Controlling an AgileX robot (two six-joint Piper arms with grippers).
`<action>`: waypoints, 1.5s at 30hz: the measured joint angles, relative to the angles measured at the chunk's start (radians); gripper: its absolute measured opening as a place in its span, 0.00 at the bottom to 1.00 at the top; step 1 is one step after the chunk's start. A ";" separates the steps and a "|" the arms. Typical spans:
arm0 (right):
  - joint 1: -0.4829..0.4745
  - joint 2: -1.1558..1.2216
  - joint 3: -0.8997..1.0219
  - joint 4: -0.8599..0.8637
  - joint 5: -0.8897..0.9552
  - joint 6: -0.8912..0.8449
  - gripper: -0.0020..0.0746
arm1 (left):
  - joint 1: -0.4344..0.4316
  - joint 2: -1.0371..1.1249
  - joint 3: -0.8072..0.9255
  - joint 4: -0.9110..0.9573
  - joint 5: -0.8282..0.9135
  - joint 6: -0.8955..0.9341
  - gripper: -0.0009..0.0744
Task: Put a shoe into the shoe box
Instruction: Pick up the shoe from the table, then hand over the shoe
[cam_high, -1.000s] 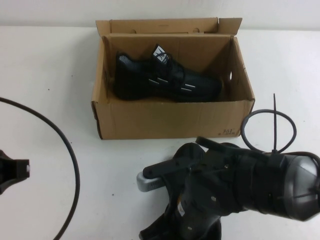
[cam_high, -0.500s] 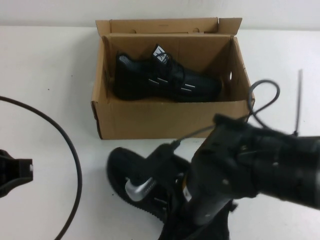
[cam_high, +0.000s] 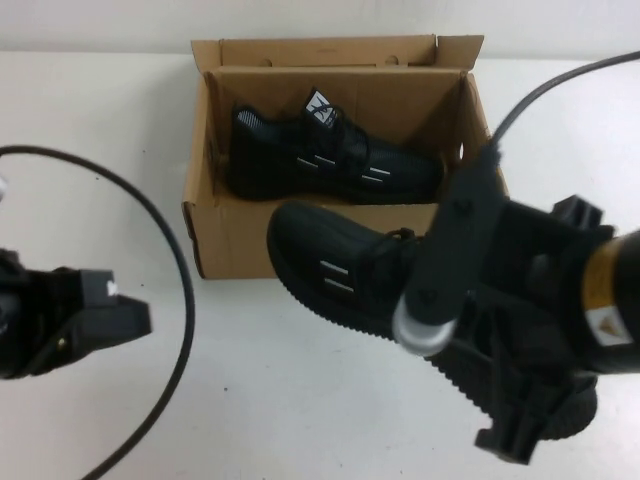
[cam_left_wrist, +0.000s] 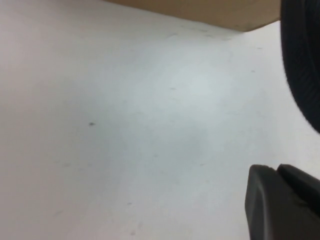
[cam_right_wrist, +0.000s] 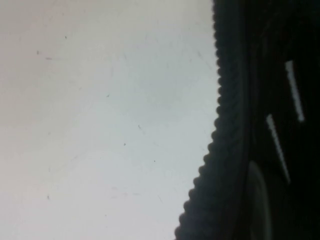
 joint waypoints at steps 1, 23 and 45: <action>0.000 -0.019 0.000 0.000 0.004 0.000 0.02 | 0.000 0.009 0.000 -0.049 -0.003 0.019 0.01; 0.000 -0.084 0.000 0.014 0.051 -0.026 0.02 | 0.000 0.299 0.000 -0.699 0.017 0.395 0.55; 0.000 -0.073 0.000 0.122 -0.087 -0.156 0.01 | -0.048 0.430 0.000 -0.863 0.054 0.438 0.82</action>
